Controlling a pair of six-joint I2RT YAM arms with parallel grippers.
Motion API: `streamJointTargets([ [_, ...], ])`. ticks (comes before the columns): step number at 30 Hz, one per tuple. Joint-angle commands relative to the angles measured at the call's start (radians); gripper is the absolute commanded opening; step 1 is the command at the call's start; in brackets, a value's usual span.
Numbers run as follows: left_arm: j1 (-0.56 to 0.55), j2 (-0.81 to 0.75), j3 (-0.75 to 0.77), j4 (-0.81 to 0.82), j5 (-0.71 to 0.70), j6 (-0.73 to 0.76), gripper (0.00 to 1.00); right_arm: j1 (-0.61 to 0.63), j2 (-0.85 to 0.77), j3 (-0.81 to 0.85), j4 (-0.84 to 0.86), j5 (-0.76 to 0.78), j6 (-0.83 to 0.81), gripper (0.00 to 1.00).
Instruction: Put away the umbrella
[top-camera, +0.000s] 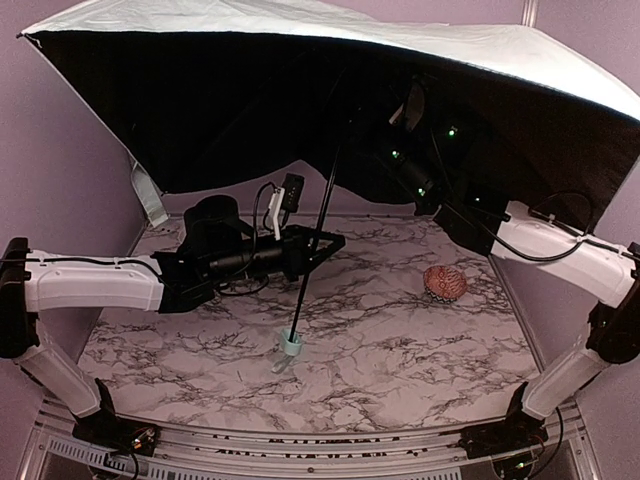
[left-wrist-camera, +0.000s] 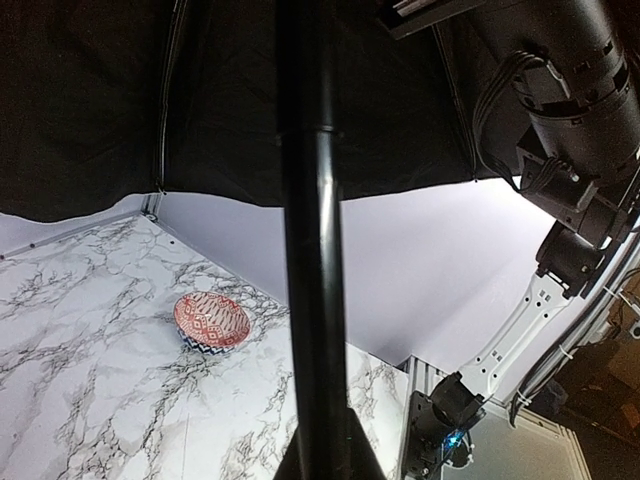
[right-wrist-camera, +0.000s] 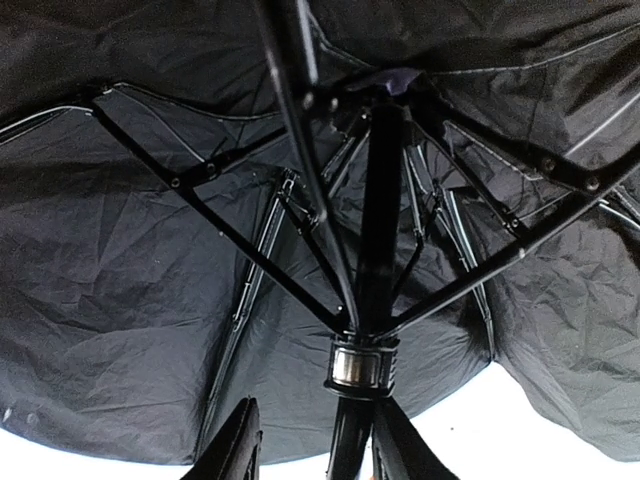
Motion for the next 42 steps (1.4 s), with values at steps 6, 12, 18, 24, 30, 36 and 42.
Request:
streamJointTargets([
  [6, -0.032, -0.012, 0.025, 0.045, -0.053, 0.039, 0.00, -0.015, 0.018, 0.055, 0.096, 0.163, -0.029, 0.43],
  [12, -0.054, -0.007, 0.029, 0.072, -0.132, 0.041, 0.00, -0.014, 0.011, -0.009, 0.224, 0.214, -0.043, 0.51],
  [18, -0.071, -0.008, 0.008, 0.128, -0.231, 0.025, 0.00, -0.012, 0.010, -0.026, 0.231, 0.211, -0.013, 0.54],
  [24, -0.072, -0.018, -0.034, 0.227, -0.318, 0.041, 0.00, -0.008, -0.011, -0.063, 0.231, 0.230, 0.006, 0.53],
  [30, -0.074, -0.003, -0.022, 0.227, -0.277, 0.042, 0.00, -0.020, 0.034, 0.009, 0.214, 0.143, -0.043, 0.52],
  [36, -0.074, -0.004, -0.020, 0.227, -0.261, 0.048, 0.00, -0.022, 0.058, 0.023, 0.183, 0.114, -0.021, 0.57],
  [42, -0.074, -0.004, -0.018, 0.226, -0.248, 0.050, 0.00, -0.027, 0.111, 0.105, 0.121, 0.082, -0.020, 0.57],
])
